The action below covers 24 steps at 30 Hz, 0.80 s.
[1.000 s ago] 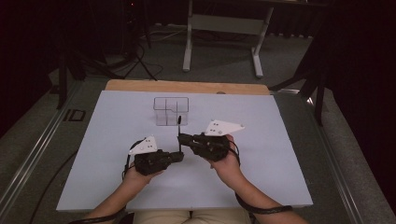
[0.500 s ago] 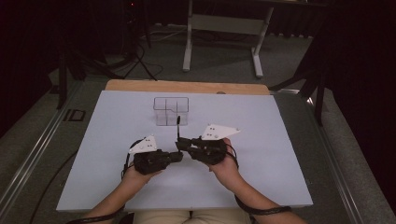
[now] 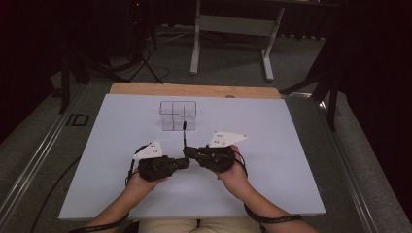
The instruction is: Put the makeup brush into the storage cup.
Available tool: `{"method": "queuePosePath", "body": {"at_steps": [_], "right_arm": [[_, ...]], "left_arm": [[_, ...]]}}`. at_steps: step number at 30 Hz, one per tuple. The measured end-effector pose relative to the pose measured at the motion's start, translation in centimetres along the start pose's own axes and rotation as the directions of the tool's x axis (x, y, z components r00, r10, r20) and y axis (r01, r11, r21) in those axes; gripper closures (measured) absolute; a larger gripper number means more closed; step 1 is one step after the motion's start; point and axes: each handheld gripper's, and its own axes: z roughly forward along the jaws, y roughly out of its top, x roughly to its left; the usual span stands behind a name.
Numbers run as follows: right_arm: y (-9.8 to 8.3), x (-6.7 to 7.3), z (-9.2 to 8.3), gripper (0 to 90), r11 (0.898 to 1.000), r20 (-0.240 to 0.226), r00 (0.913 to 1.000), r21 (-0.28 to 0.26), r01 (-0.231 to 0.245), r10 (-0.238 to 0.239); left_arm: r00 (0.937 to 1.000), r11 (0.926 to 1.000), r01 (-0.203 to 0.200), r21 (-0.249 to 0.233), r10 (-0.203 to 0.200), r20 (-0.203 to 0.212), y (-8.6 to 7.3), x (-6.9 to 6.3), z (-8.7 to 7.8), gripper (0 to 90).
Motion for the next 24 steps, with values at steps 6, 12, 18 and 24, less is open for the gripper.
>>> {"method": "queuePosePath", "body": {"at_steps": [6, 12, 18, 24], "right_arm": [[0.2, 0.0, -0.2, 86.1, 1.0, 0.003, 0.9999, 0.001, 0.01, -0.01], [-0.1, -0.2, -0.5, 86.1, 1.0, 0.032, 0.9993, 0.014, 0.019, -0.02], [-0.3, -0.5, -0.8, 86.1, 1.0, 0.044, 0.9988, 0.017, 0.019, -0.019], [-0.4, -0.3, -0.5, 86.1, 1.0, 0.041, 0.9989, 0.022, 0.022, -0.022]], "left_arm": [[0.999, 0.9992, 0.039, -0.007, -0.039, -0.02, 0.0, 0.4, -0.9, 73.5], [0.998, 0.9995, 0.017, -0.029, -0.018, -0.061, 1.4, 0.7, -3.2, 70.8], [0.9968, 0.9975, -0.017, -0.069, 0.011, -0.079, 3.7, 0.5, -4.8, 70.7], [0.9965, 0.9958, -0.043, -0.081, 0.037, -0.075, 5.6, 0.0, -4.7, 68.8]]}}
